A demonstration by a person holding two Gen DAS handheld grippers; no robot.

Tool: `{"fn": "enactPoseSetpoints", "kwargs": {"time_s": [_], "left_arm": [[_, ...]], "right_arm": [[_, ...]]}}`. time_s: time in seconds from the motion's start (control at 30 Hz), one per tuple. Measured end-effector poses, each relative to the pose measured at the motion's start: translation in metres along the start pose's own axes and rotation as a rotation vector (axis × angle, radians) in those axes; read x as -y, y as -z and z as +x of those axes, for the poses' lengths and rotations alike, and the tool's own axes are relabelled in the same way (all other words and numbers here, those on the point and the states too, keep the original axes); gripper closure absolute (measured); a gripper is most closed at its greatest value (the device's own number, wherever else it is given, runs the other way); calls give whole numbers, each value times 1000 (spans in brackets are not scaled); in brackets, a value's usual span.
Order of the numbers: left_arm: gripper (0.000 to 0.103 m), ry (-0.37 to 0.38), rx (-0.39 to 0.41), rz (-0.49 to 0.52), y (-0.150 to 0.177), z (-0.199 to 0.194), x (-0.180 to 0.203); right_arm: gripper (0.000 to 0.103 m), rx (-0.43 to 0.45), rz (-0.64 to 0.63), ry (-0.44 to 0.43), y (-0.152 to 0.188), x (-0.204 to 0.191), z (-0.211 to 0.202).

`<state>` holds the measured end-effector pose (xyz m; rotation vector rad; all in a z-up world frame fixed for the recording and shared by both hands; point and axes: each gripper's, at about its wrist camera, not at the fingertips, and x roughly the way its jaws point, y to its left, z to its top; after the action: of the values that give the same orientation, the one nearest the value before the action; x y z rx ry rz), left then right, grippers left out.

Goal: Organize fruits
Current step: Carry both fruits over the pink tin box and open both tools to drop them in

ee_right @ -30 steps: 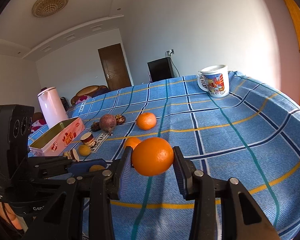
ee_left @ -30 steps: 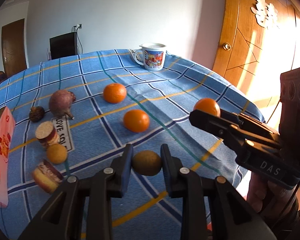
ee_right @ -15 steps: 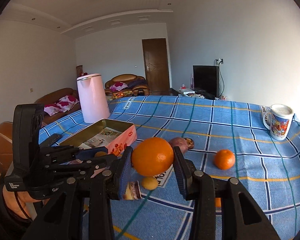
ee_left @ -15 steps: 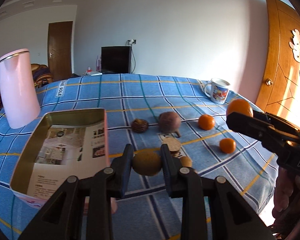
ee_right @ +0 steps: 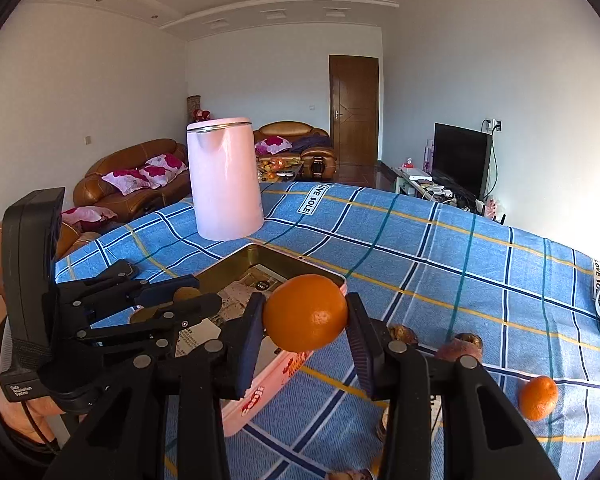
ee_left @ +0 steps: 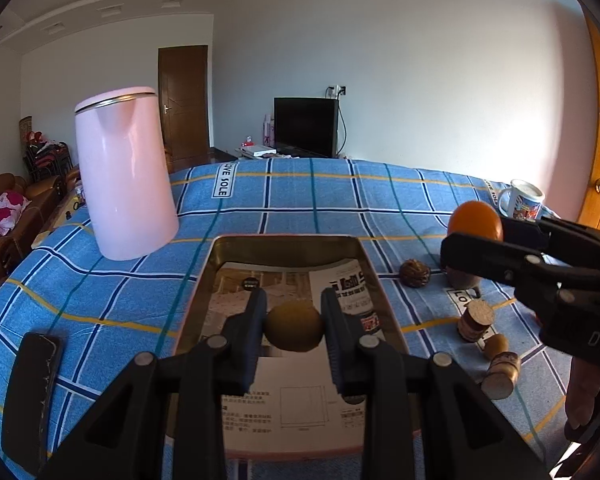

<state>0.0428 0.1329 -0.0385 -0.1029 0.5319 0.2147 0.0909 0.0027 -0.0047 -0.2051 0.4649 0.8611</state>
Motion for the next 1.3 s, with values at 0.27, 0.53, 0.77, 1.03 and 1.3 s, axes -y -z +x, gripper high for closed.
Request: {"fn": "enactPoseSetpoints", "kwargs": {"time_s": [0.27,0.53,0.77,1.03,1.3], "left_arm": [[73,-36,-29,-10,0,16,-15],[73,-47,-67,-22,1,25,-24],[73,-47,-98,-40,-1,34,-34],[73,-46,-127,-69,-3,44,-46],[73,-57,-109,-75,-4,41,-47]], "right_arm": [[61,-64,-19,-9,-2,-15,43],[61,-107,-35,-14,0,-27,65],[61,-136,-37,-18,3,-34,79],[61,-187,-31,-2,5,-43,99],[60,-215,8,-30,9,-37,105]]}}
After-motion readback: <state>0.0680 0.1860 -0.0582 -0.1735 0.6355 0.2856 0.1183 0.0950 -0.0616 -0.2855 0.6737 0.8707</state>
